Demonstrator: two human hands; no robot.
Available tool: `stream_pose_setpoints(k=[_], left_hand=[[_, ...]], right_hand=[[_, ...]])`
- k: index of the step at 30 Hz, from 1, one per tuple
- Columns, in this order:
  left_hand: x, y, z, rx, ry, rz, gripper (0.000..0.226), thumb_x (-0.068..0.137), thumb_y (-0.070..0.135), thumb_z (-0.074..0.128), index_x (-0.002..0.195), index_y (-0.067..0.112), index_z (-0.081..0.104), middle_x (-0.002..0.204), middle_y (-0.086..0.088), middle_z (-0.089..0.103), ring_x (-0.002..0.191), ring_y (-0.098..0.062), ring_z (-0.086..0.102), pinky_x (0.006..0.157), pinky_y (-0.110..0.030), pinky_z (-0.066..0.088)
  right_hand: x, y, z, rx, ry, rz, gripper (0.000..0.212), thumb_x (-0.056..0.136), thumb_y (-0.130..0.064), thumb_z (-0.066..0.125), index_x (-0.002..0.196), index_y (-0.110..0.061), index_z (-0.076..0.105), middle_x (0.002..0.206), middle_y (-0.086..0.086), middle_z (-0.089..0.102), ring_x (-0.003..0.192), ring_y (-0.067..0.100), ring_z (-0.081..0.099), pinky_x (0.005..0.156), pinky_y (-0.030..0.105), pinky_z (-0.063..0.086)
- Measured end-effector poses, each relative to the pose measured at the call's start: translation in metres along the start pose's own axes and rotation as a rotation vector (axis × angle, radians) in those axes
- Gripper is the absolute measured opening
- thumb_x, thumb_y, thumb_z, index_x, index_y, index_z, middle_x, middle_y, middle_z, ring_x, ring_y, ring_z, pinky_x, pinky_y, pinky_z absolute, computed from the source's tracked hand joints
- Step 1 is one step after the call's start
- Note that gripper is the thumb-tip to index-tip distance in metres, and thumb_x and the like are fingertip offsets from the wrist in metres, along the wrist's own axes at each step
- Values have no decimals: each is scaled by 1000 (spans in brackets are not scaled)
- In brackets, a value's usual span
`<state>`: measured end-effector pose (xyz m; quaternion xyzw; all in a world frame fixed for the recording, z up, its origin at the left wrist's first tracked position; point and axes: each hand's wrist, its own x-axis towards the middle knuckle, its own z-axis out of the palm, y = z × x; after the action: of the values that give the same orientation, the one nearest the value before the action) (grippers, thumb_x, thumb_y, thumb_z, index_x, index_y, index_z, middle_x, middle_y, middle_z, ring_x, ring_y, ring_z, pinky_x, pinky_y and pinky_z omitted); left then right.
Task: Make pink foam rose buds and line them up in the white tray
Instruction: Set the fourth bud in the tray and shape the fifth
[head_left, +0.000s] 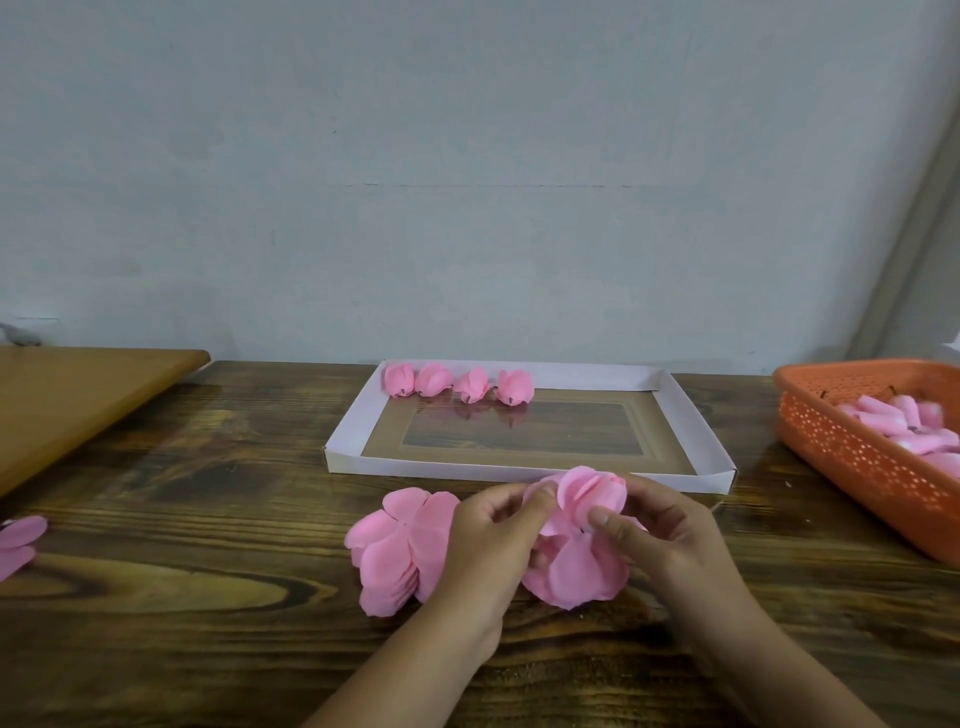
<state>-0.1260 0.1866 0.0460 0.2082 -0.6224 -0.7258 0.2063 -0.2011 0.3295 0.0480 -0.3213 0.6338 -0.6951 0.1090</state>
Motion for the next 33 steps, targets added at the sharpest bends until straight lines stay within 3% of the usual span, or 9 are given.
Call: stream_pose_setpoints(k=[3, 8, 16, 20, 22, 25, 28, 30, 33], left_hand=[[0, 1, -1, -11, -12, 1, 17, 96, 29, 68, 85, 29, 82, 74, 0, 76, 57, -5, 67, 54, -17, 53], [0, 0, -1, 11, -80, 8, 14, 97, 28, 68, 94, 26, 82, 83, -3, 78, 63, -9, 69, 59, -18, 54], [1, 4, 1, -22, -156, -28, 35, 104, 37, 49, 97, 23, 81, 94, -7, 79, 81, -22, 71, 73, -31, 56], [-2, 3, 1, 34, -163, 97, 15, 97, 30, 67, 93, 36, 80, 99, 12, 77, 96, -3, 71, 73, -19, 57], [-3, 1, 2, 87, -169, 157, 19, 96, 24, 69, 92, 41, 79, 101, 18, 76, 97, 1, 70, 73, -14, 55], [0, 0, 1, 79, -178, 153, 28, 101, 22, 61, 94, 42, 80, 101, 13, 78, 97, -3, 72, 77, -19, 57], [0, 1, 0, 89, -203, 171, 18, 95, 36, 67, 109, 36, 78, 108, 14, 77, 104, -3, 70, 85, -23, 57], [0, -2, -1, 156, -240, 215, 37, 81, 51, 72, 115, 37, 75, 113, 18, 75, 109, -2, 68, 90, -26, 58], [0, -6, -1, 301, -176, 344, 23, 84, 44, 76, 107, 46, 74, 113, 26, 71, 111, 5, 64, 88, -17, 54]], right_hand=[[-1, -1, 0, 10, -2, 2, 31, 74, -46, 76, 101, -32, 78, 102, -1, 78, 94, 16, 73, 70, 25, 57], [-2, -2, 1, 13, -20, 15, 16, 87, -30, 74, 102, -31, 78, 101, 3, 78, 94, 21, 74, 73, 32, 61], [-1, -1, 1, 42, -8, 36, 22, 79, -28, 70, 99, -30, 78, 98, 4, 78, 90, 18, 74, 68, 24, 57], [0, 0, 2, 86, -38, 22, 23, 83, -20, 69, 104, -21, 77, 100, 11, 78, 92, 25, 75, 71, 26, 58], [0, 1, 2, 99, -43, 18, 23, 85, -16, 68, 106, -18, 77, 100, 12, 78, 93, 27, 75, 73, 27, 58], [1, 1, 1, 84, -32, 14, 25, 84, -17, 68, 106, -25, 77, 102, 9, 78, 95, 24, 74, 75, 27, 58], [1, 2, 2, 89, -36, 6, 25, 84, -17, 68, 106, -26, 77, 103, 8, 78, 97, 24, 74, 76, 27, 58], [1, 2, 2, 83, -45, -8, 23, 87, -17, 68, 107, -24, 76, 105, 9, 78, 98, 26, 74, 77, 28, 59], [0, 1, 1, 78, -51, -23, 25, 87, -16, 67, 108, -27, 77, 105, 8, 78, 98, 24, 74, 79, 28, 59]])
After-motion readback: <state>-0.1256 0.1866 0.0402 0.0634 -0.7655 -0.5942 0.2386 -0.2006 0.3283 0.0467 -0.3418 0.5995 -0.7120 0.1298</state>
